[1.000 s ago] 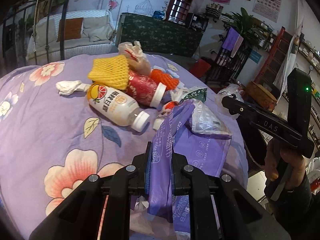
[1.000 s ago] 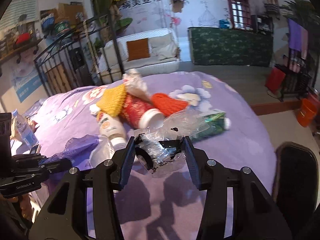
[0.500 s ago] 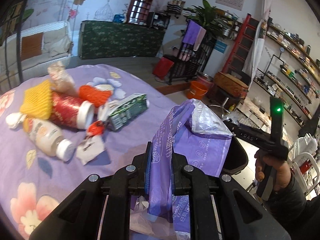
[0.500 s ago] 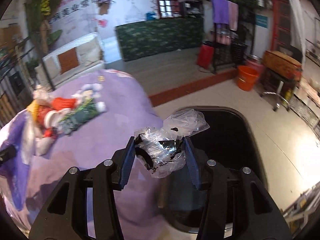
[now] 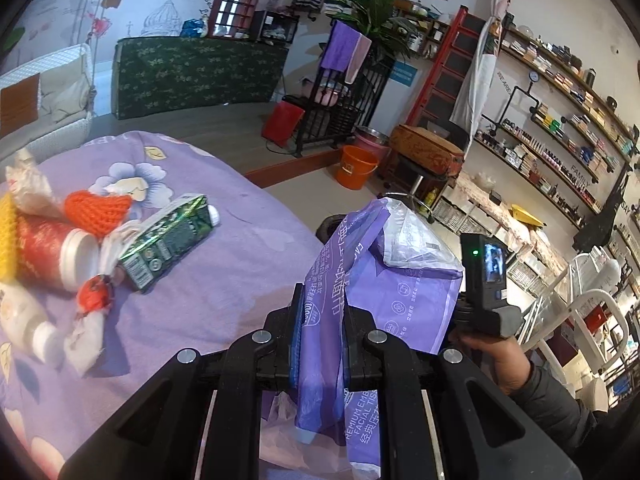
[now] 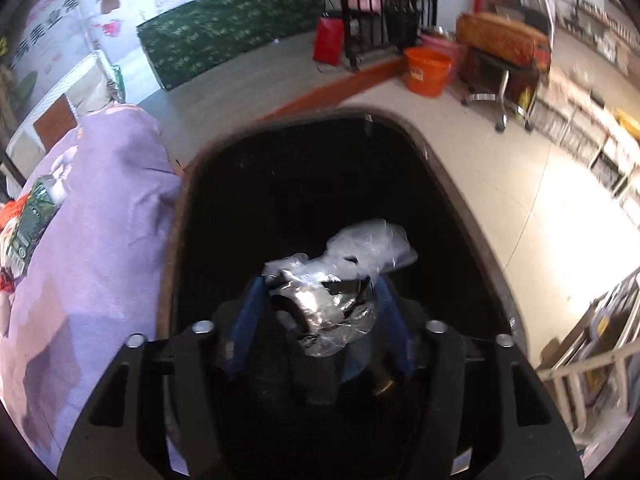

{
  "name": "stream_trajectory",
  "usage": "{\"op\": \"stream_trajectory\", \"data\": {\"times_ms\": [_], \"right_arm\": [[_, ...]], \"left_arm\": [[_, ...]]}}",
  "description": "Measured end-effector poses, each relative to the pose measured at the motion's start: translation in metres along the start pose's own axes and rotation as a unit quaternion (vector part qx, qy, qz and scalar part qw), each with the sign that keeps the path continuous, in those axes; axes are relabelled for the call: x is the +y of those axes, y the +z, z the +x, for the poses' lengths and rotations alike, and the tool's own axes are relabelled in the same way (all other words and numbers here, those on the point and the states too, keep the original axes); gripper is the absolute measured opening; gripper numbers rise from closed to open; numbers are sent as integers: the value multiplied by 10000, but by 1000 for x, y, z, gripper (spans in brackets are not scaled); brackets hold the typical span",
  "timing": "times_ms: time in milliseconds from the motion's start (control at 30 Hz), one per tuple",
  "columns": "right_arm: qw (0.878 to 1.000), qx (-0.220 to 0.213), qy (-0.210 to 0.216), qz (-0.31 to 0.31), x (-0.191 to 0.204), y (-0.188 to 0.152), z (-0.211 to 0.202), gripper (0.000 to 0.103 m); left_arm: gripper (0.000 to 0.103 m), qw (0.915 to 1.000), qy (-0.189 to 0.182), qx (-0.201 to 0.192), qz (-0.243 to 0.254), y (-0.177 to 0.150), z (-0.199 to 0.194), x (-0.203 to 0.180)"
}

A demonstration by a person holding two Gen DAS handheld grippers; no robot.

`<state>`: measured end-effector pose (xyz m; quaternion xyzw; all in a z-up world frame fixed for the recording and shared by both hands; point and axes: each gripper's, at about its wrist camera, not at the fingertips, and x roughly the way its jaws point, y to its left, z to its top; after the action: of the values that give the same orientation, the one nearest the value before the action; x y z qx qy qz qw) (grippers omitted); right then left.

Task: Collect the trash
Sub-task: 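Open the right gripper over the black bin to drop the wrapper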

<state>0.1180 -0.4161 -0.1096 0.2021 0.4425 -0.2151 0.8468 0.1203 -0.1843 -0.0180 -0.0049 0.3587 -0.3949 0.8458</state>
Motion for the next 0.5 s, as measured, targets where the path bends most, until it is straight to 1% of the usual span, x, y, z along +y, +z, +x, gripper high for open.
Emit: {"op": "stream_trajectory", "data": {"times_ms": [33, 167, 267, 433, 500], "right_arm": [[10000, 10, -16, 95, -4, -1, 2, 74], [9997, -192, -132, 29, -7, -5, -7, 74], [9990, -380, -239, 53, -13, -1, -18, 74], [9944, -889, -573, 39, -24, 8, -49, 74], [9923, -1045, -655, 123, -32, 11, -60, 75]], "left_arm": [[14, 10000, -27, 26, 16, -1, 2, -2], [14, 9998, -139, 127, 57, 1, 12, -11], [14, 9995, -252, 196, 47, 3, 20, -15], [14, 9982, -470, 373, 10, 16, 45, -29], [14, 9977, -488, 458, 76, 21, 58, -39]]}}
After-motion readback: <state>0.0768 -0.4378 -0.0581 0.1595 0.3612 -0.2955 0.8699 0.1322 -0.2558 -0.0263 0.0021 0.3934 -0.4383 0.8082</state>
